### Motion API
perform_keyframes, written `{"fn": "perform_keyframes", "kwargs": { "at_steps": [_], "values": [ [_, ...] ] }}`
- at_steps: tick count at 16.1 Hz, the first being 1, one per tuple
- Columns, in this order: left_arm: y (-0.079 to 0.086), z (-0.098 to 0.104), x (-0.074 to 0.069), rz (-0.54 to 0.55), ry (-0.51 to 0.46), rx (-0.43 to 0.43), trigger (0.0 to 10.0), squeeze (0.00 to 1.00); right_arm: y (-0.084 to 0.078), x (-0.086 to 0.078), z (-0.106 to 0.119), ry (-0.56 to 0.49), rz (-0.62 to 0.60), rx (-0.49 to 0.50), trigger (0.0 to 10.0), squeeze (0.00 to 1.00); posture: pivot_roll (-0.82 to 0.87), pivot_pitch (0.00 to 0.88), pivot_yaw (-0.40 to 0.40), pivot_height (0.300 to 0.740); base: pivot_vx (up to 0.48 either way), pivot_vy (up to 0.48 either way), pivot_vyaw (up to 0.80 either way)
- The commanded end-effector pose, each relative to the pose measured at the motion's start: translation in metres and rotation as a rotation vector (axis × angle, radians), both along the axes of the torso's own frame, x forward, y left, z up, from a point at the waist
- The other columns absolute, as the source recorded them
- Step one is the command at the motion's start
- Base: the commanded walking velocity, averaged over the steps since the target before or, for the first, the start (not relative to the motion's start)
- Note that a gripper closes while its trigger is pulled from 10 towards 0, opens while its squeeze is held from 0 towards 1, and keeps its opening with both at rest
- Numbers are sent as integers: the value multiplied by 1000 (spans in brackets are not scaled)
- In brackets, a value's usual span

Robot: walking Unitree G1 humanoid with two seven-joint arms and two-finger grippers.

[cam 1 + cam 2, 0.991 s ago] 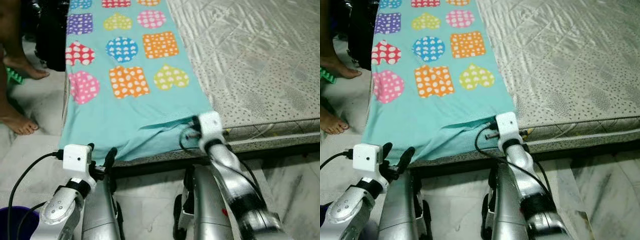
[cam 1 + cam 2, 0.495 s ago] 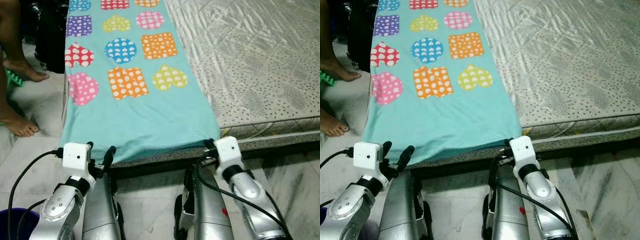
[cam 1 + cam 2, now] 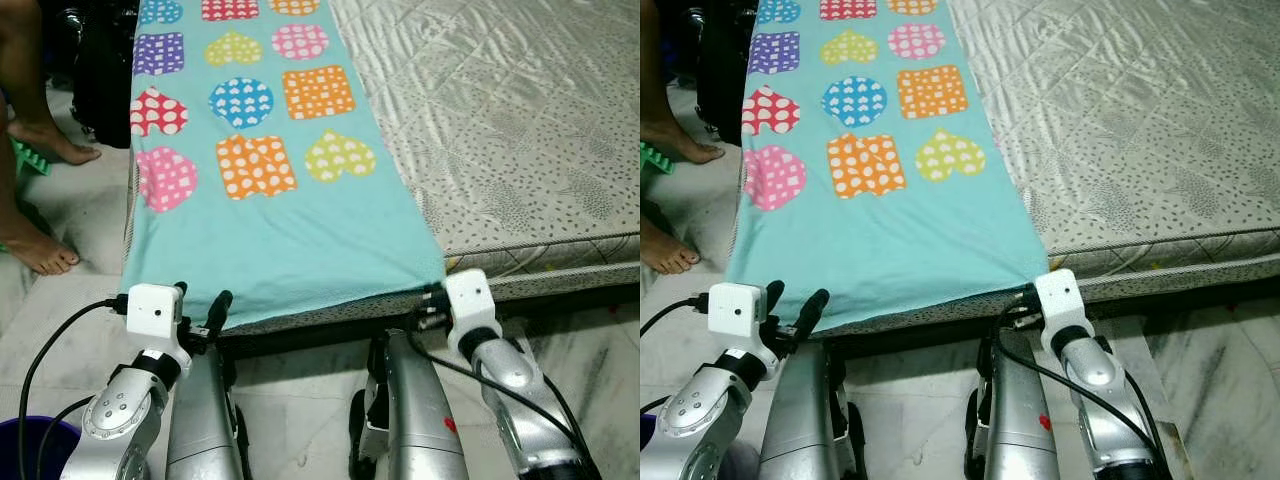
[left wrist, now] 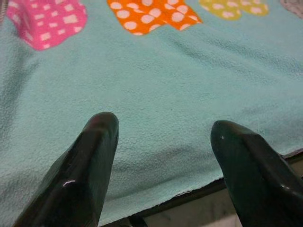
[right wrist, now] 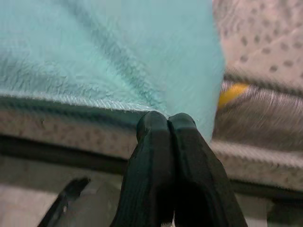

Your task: Clean up the room

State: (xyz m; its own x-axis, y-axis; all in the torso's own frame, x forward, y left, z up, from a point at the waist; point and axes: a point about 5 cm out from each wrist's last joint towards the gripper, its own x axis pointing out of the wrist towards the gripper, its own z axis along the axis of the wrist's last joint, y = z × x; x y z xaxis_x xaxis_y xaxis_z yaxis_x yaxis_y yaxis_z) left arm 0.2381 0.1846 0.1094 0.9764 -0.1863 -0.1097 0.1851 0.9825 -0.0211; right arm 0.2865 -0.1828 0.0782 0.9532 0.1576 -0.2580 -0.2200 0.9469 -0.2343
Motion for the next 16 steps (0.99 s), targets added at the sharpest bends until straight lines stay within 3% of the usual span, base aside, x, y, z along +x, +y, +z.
{"fn": "perform_keyframes", "kwargs": {
  "at_steps": [1, 2, 3, 7, 9, 11, 14, 16],
  "values": [
    [1, -6, -3, -3, 25, 6, 10000, 0, -5, -8, -16, 81, -16, -11, 10000, 118, 42, 244, -5, 540, 0, 0, 0],
    [1, -7, -2, -3, 25, 6, 10000, 0, -5, -9, -16, 86, -17, -8, 10000, 118, 42, 242, -4, 540, 0, 0, 0],
    [1, -7, -2, -5, 24, 6, 10000, 0, -7, -11, -19, 104, -33, -28, 10000, 1000, 38, 237, -3, 540, 0, 0, 0],
    [-2, -9, 5, -17, 20, 3, 10000, 0, -18, -14, -25, 130, -87, -83, 10000, 1000, 17, 212, -2, 540, 0, 0, 0],
    [-3, -9, 10, -17, 7, -2, 10000, 0, -26, -7, -18, 91, -135, -70, 10000, 1000, 5, 191, -3, 540, 0, 0, 0],
    [-2, -7, 17, -6, -20, -7, 10000, 0, -22, 3, 0, -13, -155, 0, 10000, 1000, -10, 164, -2, 540, 0, 0, 0],
    [7, 1, 32, 103, -94, -61, 10000, 0, 1, 20, 28, -148, -148, 228, 10000, 1000, -47, 107, 6, 540, 0, 0, 0],
    [11, 2, 34, 137, -108, -67, 10000, 0, 6, 23, 37, -191, -150, 269, 10000, 1000, -63, 77, 8, 540, 0, 0, 0]
  ]
}}
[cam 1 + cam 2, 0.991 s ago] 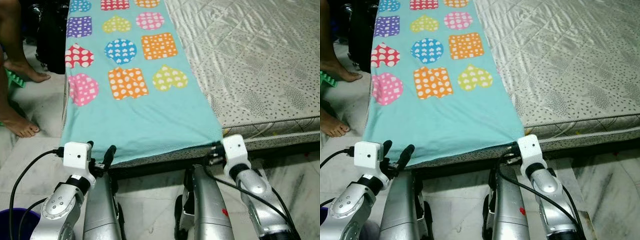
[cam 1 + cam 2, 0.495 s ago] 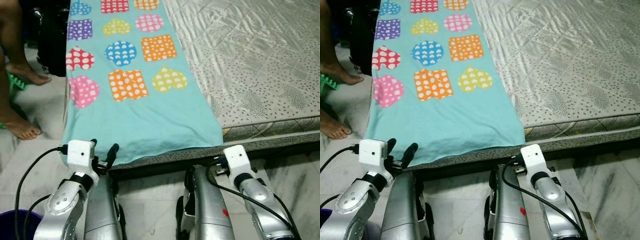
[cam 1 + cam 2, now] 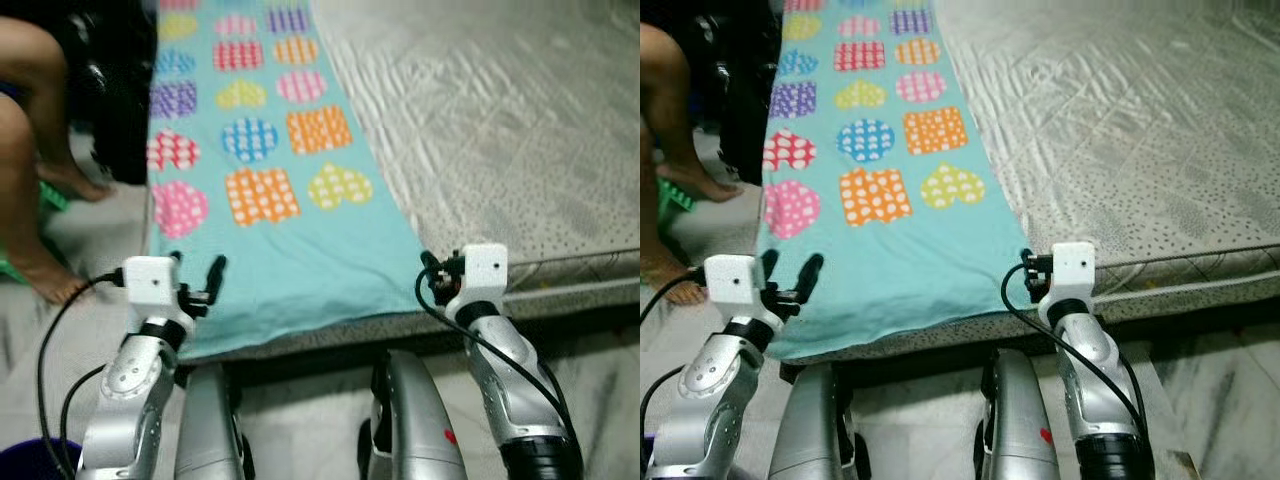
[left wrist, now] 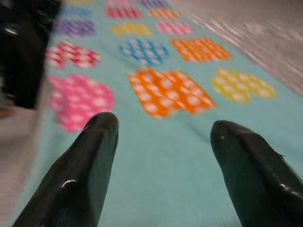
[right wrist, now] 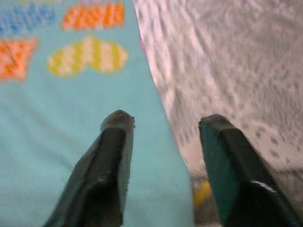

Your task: Clean up the room

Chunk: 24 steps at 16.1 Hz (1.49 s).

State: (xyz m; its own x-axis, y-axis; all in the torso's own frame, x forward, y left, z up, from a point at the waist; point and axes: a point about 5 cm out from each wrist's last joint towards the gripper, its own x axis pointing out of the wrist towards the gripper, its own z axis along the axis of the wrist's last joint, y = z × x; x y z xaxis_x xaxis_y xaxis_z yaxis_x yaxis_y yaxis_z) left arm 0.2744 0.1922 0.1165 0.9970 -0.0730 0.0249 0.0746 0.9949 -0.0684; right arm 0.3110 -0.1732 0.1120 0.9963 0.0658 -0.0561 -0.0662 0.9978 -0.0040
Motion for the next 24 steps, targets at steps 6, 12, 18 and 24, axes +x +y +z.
{"fn": "perform_keyframes", "kwargs": {
  "at_steps": [6, 12, 18, 24],
  "values": [
    [3, -6, 12, 45, -27, -16, 10000, 0, 2, 12, 18, -88, -10, 109, 10000, 1000, -80, 0, 5, 540, 0, 0, 0],
    [1, -9, 20, 51, -42, -61, 10000, 0, 10, 18, 35, -170, 42, 137, 10000, 0, -99, 0, 8, 540, 0, 0, 0],
    [0, -12, 20, 46, -45, -73, 10000, 0, 19, 18, 49, -231, 107, 167, 10000, 0, -102, 0, 13, 591, 0, 0, 0],
    [-2, -11, 23, 30, -50, -65, 10000, 0, 19, 18, 50, -241, 108, 177, 10000, 0, -98, 0, 20, 658, 0, 0, 0]
  ]
}}
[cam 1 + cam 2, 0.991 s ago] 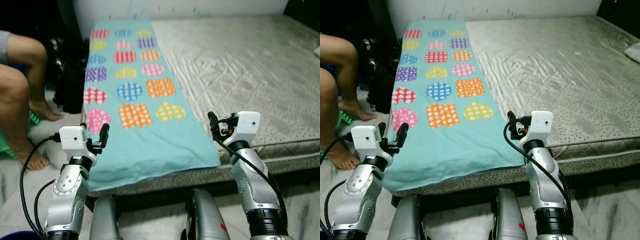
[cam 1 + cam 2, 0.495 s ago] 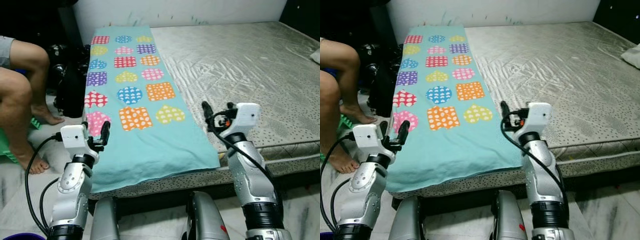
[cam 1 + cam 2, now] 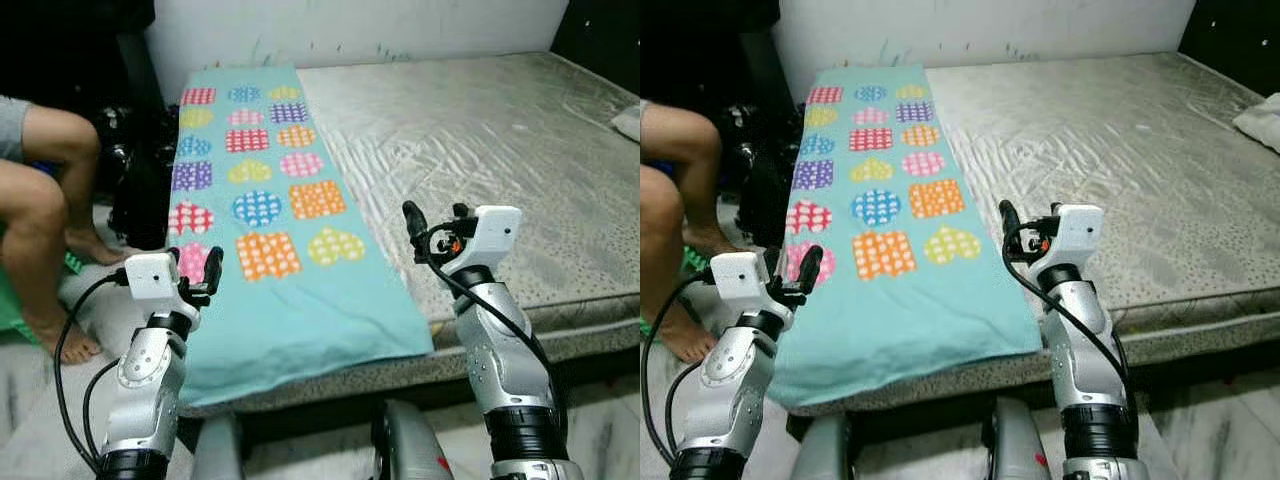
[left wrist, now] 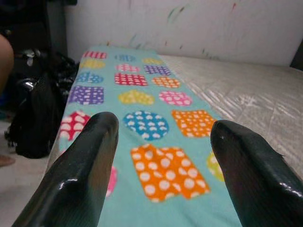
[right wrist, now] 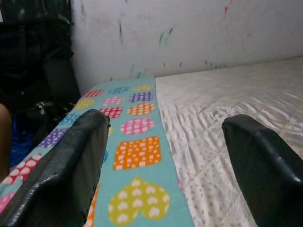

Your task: Clean up the room

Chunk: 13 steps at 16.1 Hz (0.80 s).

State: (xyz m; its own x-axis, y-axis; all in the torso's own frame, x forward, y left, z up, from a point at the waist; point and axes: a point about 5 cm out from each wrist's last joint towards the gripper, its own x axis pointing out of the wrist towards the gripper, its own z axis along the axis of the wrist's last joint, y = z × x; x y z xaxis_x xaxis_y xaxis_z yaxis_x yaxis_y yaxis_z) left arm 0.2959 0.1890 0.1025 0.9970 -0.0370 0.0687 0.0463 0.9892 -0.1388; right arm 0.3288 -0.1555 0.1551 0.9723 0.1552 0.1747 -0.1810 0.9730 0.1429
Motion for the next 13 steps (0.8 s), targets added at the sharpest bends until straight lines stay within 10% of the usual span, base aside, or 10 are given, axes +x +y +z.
{"fn": "perform_keyframes", "kwargs": {
  "at_steps": [1, 13],
  "values": [
    [1, 3, 2, -4, -12, 10, 10000, 0, 1, 0, 6, -27, 4, 3, 10000, 0, -96, 0, 20, 668, 0, 0, 0],
    [-2, 2, 7, -19, -14, 24, 10000, 0, 1, 4, 2, -15, 0, -9, 10000, 0, -94, 0, 20, 740, 0, 0, 0]
  ]
}}
